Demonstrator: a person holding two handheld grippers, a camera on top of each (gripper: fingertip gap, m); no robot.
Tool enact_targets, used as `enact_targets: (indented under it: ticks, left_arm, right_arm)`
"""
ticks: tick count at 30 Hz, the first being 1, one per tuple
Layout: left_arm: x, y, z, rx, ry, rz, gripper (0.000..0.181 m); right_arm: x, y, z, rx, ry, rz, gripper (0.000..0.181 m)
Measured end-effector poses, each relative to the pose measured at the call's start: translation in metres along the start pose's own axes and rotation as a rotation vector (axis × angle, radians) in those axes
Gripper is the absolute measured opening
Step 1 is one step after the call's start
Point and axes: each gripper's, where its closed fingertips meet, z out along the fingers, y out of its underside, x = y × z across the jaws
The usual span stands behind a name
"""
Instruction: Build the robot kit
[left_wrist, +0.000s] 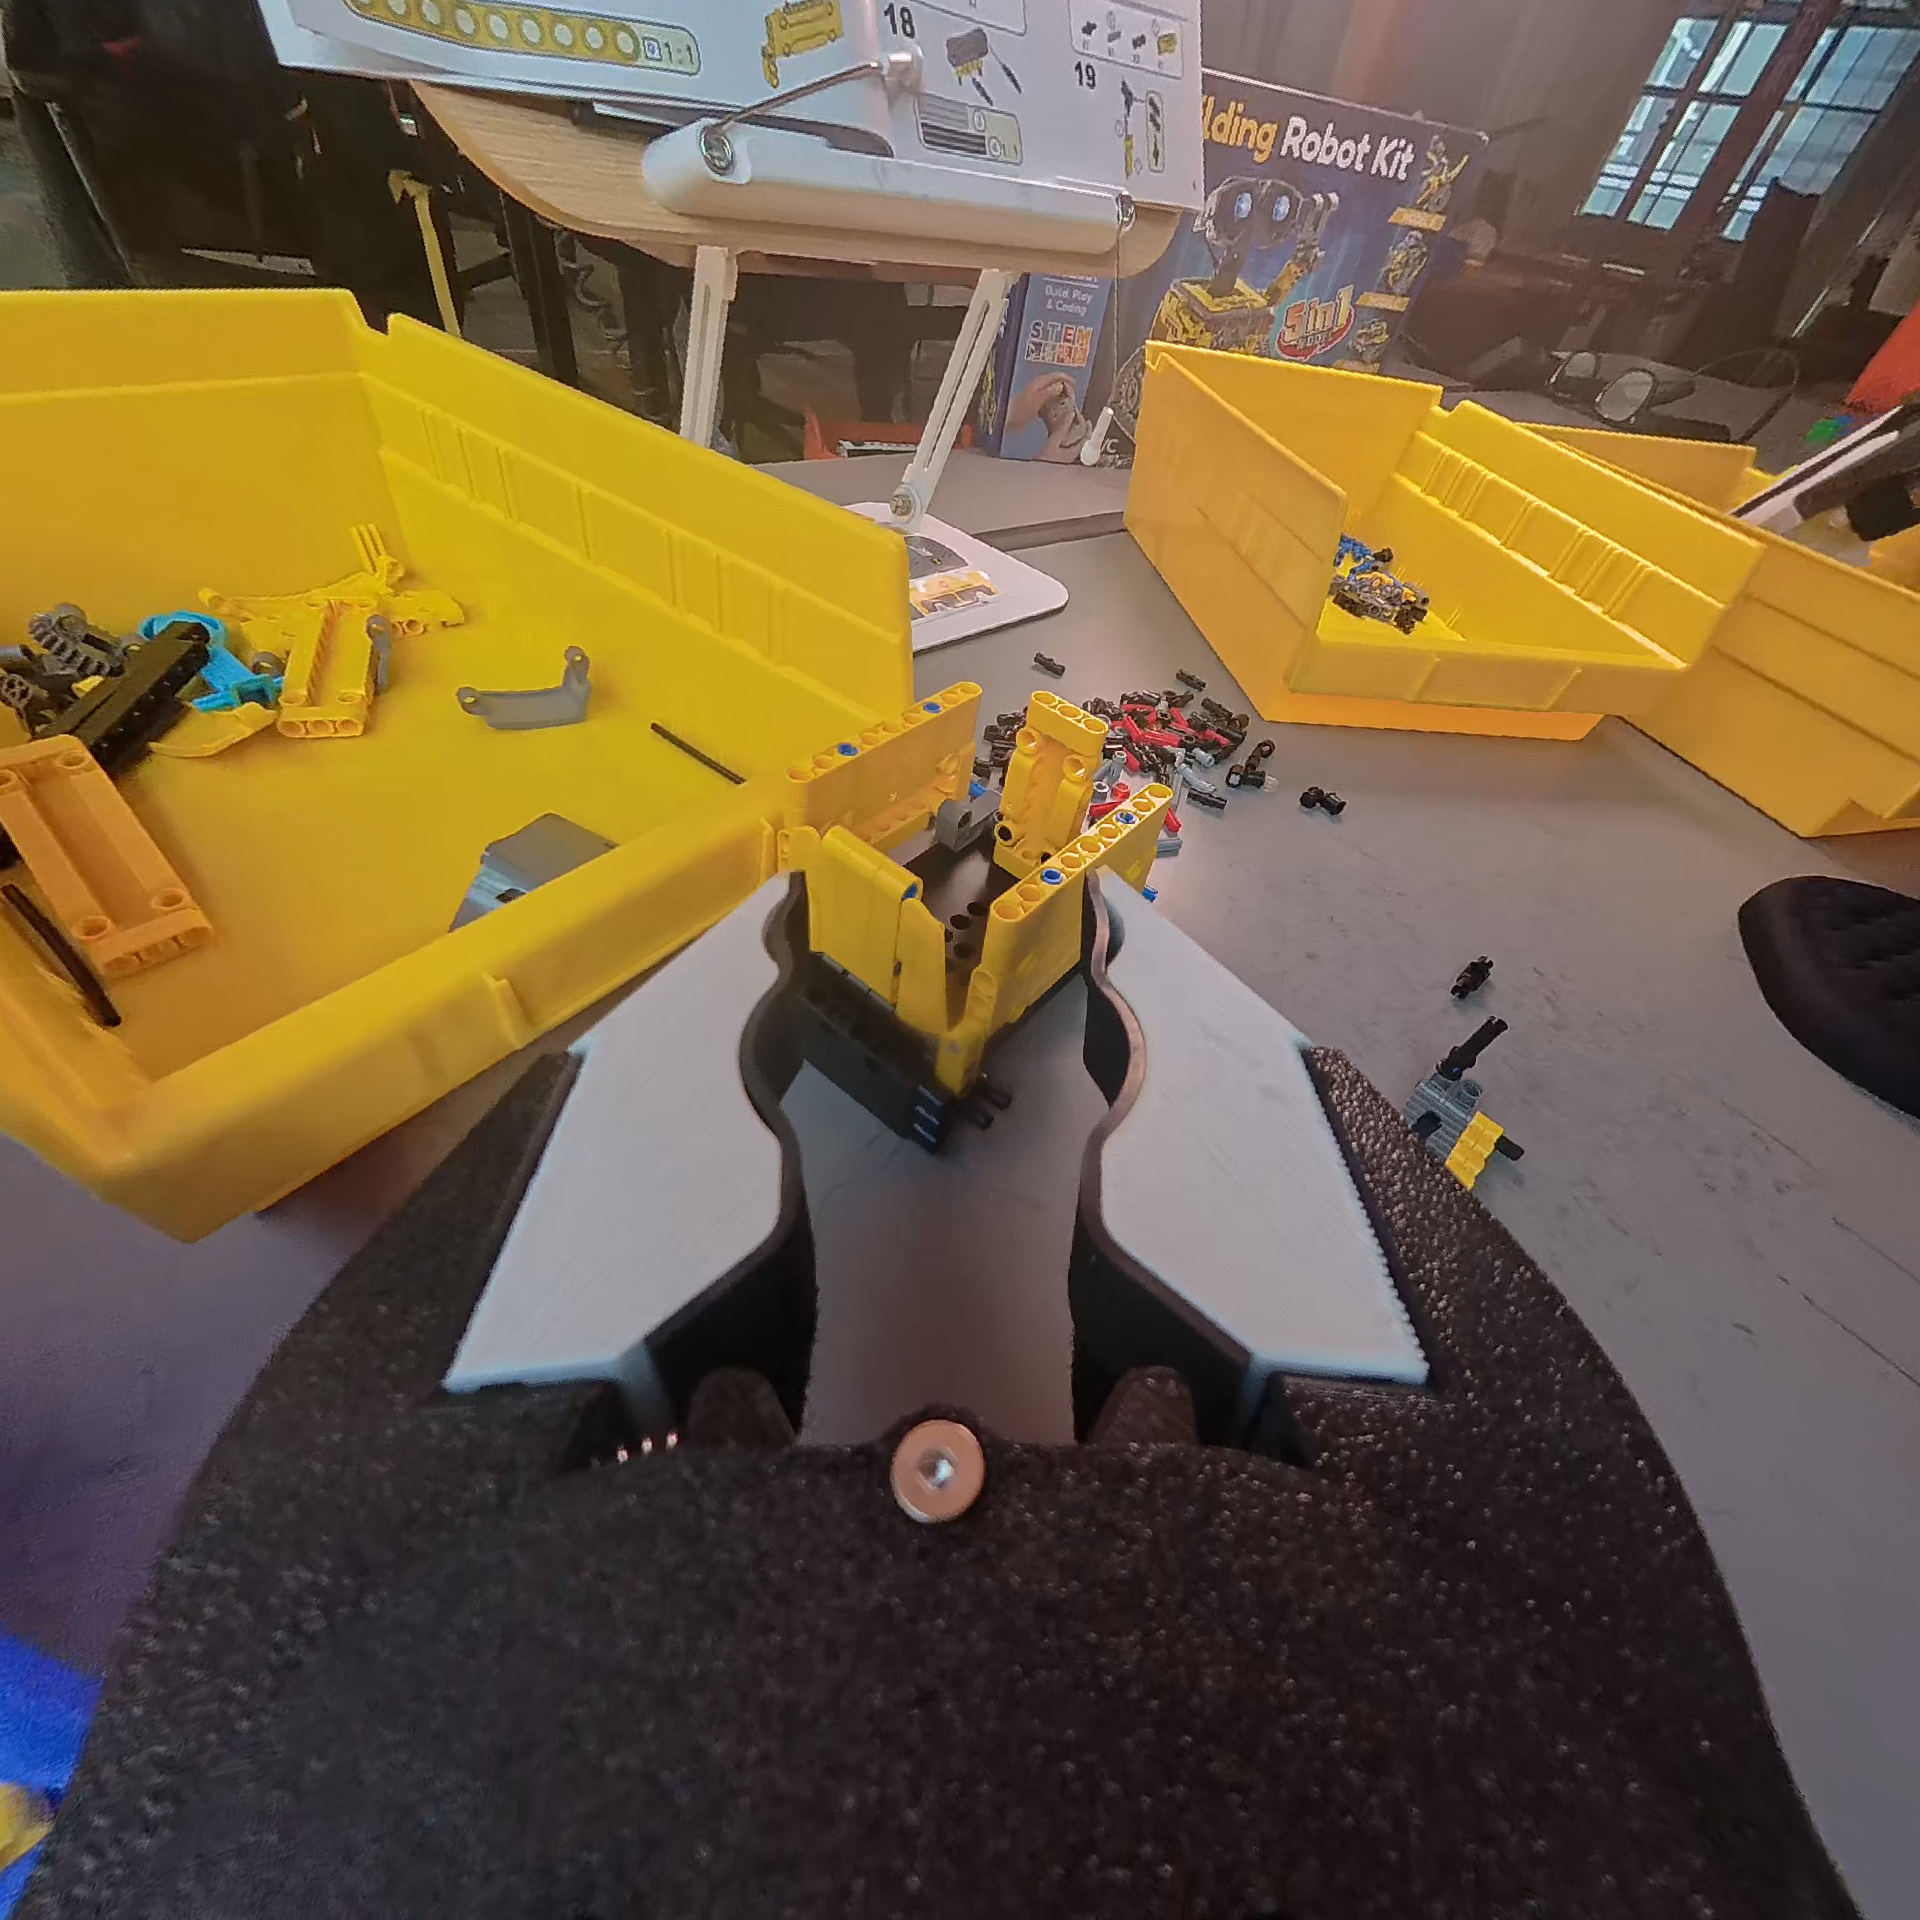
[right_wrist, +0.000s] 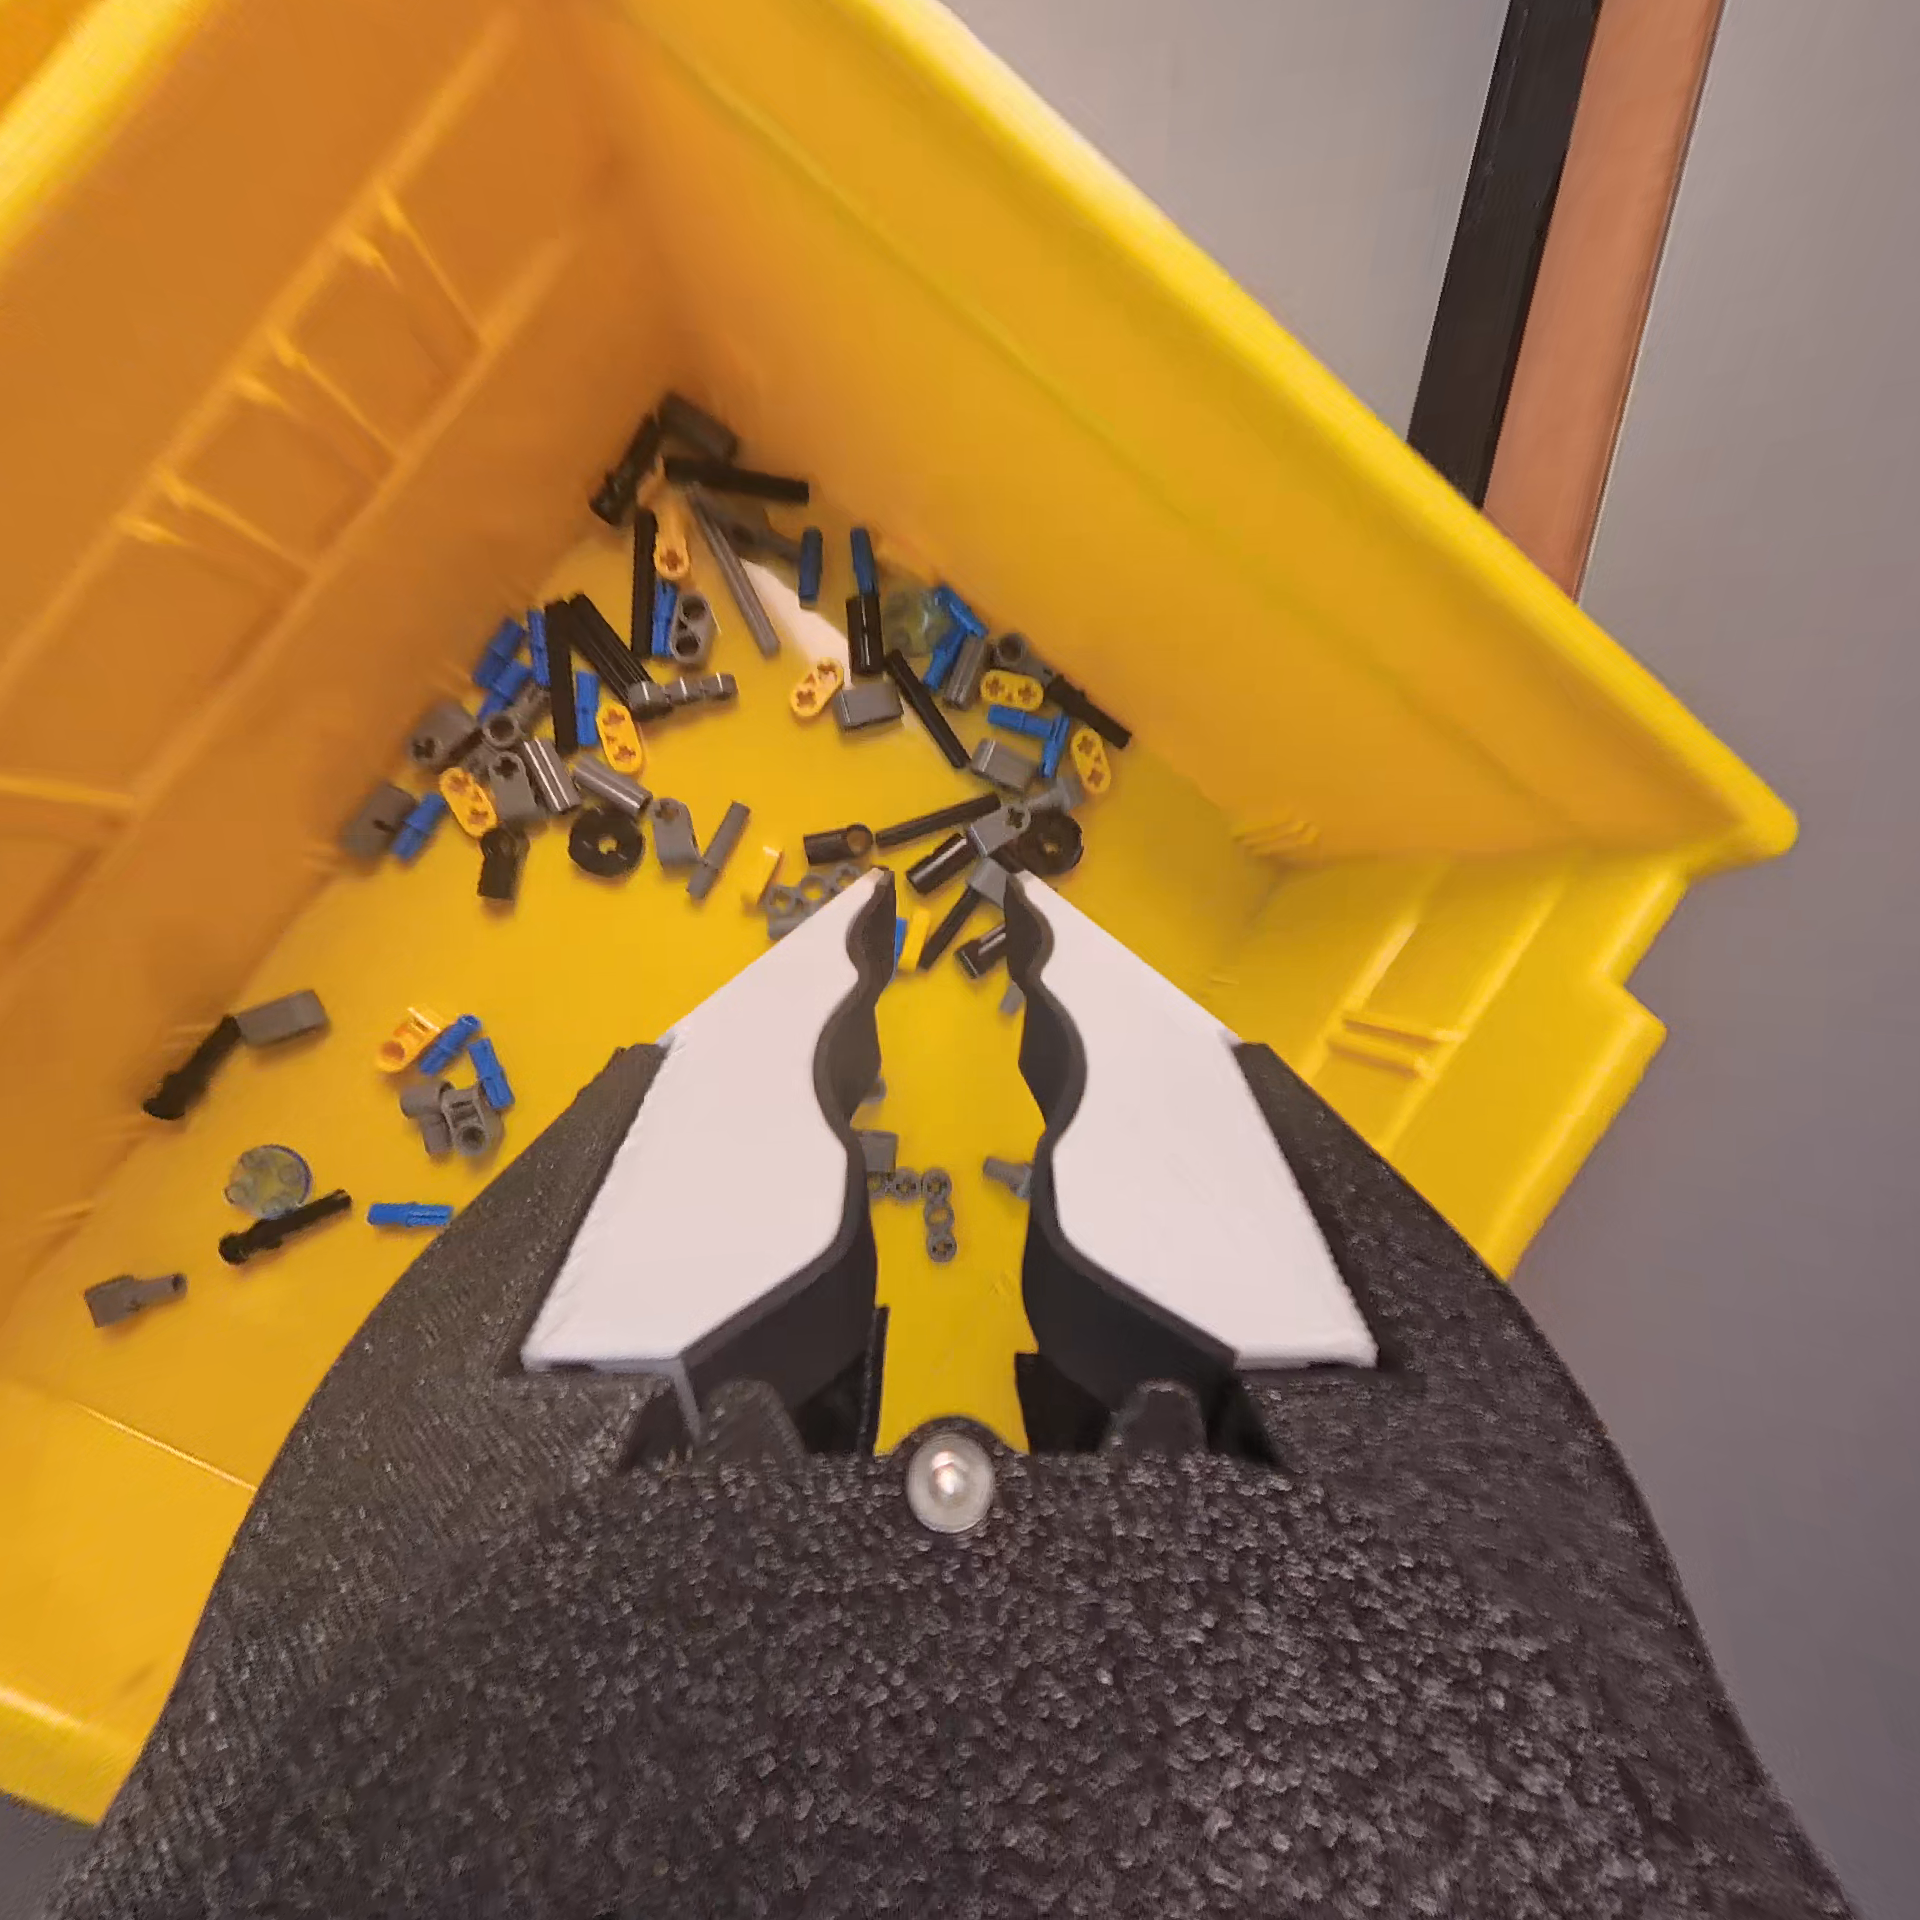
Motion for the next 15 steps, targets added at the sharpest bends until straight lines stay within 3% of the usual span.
enact_targets:
  ticks: [6, 9, 15]
  left_arm:
    - [0.002, 0.0, 0.001, 0.002, -0.005, 0.024, 0.05]
    - [0.001, -0.001, 0.001, 0.003, -0.012, 0.027, 0.05]
    - [0.0, 0.0, 0.001, 0.0, -0.023, 0.032, 0.05]
  right_arm:
    - [-0.012, 0.032, 0.01, -0.17, 0.014, -0.078, 0.014]
    - [-0.018, 0.033, 0.015, -0.167, 0.004, -0.089, 0.001]
    - [-0.035, 0.032, 0.015, -0.136, -0.092, -0.101, 0.004]
